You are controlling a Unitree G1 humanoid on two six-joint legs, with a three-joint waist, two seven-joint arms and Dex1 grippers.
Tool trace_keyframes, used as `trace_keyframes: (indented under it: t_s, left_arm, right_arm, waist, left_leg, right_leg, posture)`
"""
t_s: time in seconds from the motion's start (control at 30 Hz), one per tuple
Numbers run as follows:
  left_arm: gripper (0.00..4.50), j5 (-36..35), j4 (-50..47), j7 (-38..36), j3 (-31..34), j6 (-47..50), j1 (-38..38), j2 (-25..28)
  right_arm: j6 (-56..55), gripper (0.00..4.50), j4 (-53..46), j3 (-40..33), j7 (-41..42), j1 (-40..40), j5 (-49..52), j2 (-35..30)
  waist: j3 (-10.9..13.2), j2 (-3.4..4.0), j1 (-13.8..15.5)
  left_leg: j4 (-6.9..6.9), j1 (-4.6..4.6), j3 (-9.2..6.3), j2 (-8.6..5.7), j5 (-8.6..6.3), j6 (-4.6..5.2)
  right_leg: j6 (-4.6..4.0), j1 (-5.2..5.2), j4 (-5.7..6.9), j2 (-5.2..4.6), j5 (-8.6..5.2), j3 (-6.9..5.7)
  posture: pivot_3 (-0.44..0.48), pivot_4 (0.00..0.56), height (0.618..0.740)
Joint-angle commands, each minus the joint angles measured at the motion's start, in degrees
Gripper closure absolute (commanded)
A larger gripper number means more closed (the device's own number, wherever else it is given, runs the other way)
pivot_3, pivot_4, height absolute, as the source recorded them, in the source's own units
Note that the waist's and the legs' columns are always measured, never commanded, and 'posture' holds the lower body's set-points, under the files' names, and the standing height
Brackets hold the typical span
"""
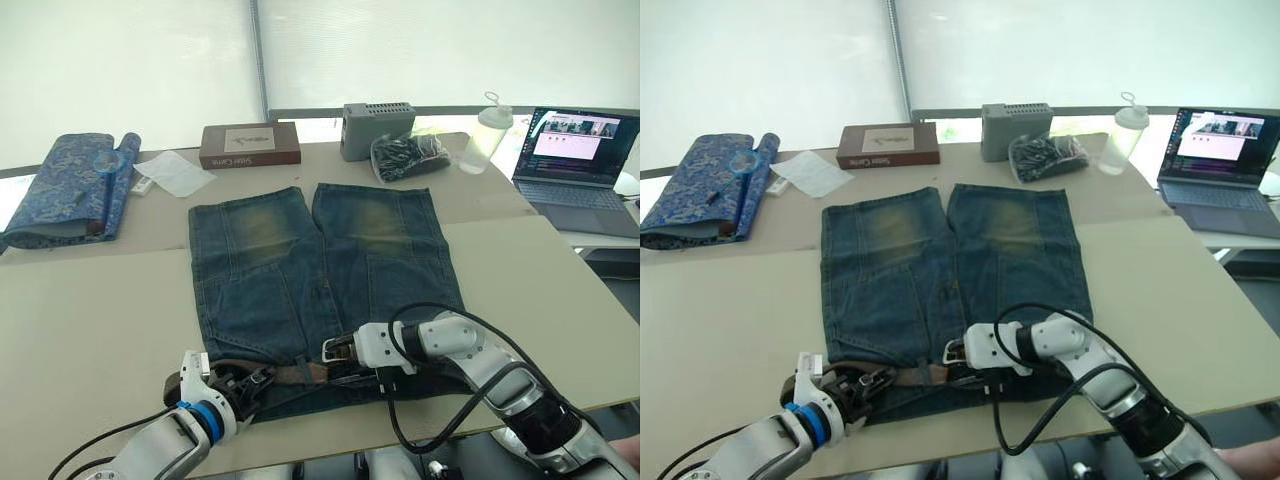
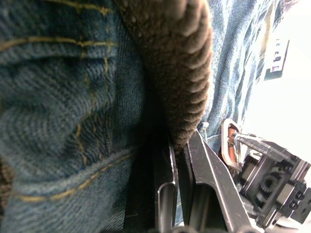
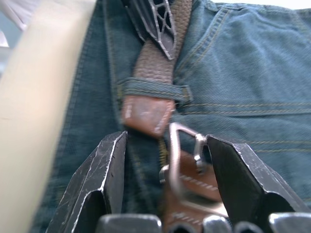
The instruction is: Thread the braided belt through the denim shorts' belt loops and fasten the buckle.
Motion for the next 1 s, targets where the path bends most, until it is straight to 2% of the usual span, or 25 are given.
trace_keyframes:
  t_s: [0.03,0.3,0.4,0.5,0.97,1.0]
  left_arm:
    - [4.5,-0.3,2.0,1.2,-0.3,1.7,-1.4,-1.9]
    - [4.5,-0.3,2.7,3.1,1.0,3.4,-2.9,-4.2]
    - [4.5,-0.3,3.1,3.5,1.5,3.8,-3.4,-4.7]
    - [4.5,-0.3,3.4,3.8,1.9,4.3,-3.8,-5.0]
    - [4.5,-0.3,4.8,4.2,3.5,6.0,-5.5,-5.4]
    - [4.5,-0.3,4.9,4.3,3.6,6.0,-5.8,-5.5]
  right_arm:
    - [-3.9,1.6,-0.3,-0.5,-0.7,-1.1,-0.9,1.1]
    - [-10.3,1.6,1.1,-0.6,-2.1,-1.6,-3.0,3.4]
    - [-12.1,2.39,1.1,-0.5,-1.3,-1.6,-3.1,3.3]
    - [-13.6,3.39,0.9,-0.5,-0.8,-1.4,-3.3,2.8]
    - [-19.4,3.39,4.8,0.6,-0.4,-3.0,-5.5,3.4]
    - [-19.9,3.66,5.0,0.9,-0.2,-3.1,-5.6,3.5]
  waist:
    - [0.0,0.0,0.2]
    - [0.0,0.04,0.3]
    - [0.0,0.04,0.4]
    - [0.0,0.04,0.4]
    - [0.0,0.05,0.3]
    - [0.0,0.05,0.3]
  left_leg:
    - [0.0,0.03,-0.01,0.0,0.0,0.0]
    - [-0.01,0.53,-0.08,0.0,-0.16,-0.22]
    - [-0.01,0.53,-0.09,0.0,-0.16,-0.22]
    - [-0.01,0.53,-0.11,-0.01,-0.16,-0.22]
    - [-0.05,0.53,-0.14,0.0,-0.22,-0.33]
    - [-0.05,0.53,-0.13,0.0,-0.22,-0.33]
  right_leg:
    - [0.0,0.04,0.0,-0.01,-0.01,-0.01]
    - [-0.03,0.62,-0.05,-0.02,-0.28,-0.01]
    - [-0.01,0.61,-0.04,-0.02,-0.28,0.0]
    - [-0.01,0.62,-0.04,-0.03,-0.28,0.0]
    - [0.0,0.61,-0.06,-0.03,-0.31,0.0]
    - [0.0,0.61,-0.06,-0.04,-0.31,0.0]
  posture:
    - [0.0,0.15,0.74]
    - [0.0,0.15,0.74]
    - [0.0,0.15,0.74]
    - [0.0,0.15,0.74]
    - [0.0,0.15,0.74]
    - [0.0,0.15,0.74]
